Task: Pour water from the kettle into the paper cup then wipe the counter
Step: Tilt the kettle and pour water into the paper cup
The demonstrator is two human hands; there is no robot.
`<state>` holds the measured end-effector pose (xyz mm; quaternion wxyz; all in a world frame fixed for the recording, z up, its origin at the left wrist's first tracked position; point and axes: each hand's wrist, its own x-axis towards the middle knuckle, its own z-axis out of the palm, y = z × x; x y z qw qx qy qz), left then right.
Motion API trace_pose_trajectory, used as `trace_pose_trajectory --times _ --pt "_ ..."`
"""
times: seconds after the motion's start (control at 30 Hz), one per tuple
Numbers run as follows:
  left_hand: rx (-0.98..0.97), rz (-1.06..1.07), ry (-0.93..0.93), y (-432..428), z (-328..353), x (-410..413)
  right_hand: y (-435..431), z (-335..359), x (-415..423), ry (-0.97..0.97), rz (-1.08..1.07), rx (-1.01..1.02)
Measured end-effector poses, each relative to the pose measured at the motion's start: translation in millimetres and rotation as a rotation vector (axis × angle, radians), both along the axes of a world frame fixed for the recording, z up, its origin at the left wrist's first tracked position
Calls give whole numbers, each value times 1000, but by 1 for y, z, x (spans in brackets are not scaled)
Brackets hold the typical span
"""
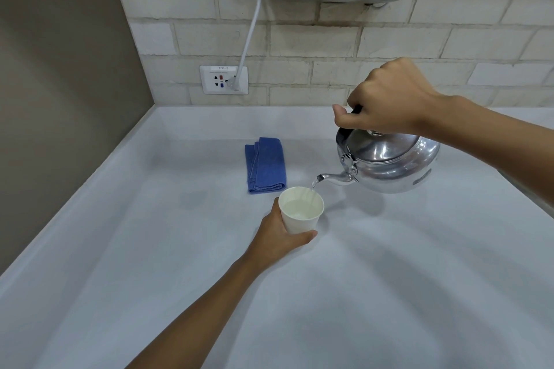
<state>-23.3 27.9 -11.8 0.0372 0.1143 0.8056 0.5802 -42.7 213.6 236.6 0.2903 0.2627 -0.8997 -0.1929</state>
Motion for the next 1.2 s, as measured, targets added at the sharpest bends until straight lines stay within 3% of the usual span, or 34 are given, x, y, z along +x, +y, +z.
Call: trace_pose_trajectory --times 0.5,0.8,1.2 --pt "-16 6 2 0 2 1 5 -29 -6 -56 3 -101" --pt "-30 15 -19 0 2 2 29 -44 -25 -85 -67 -357" --pt "-34 2 -28 0 1 1 42 -59 -116 -221 -314 -718"
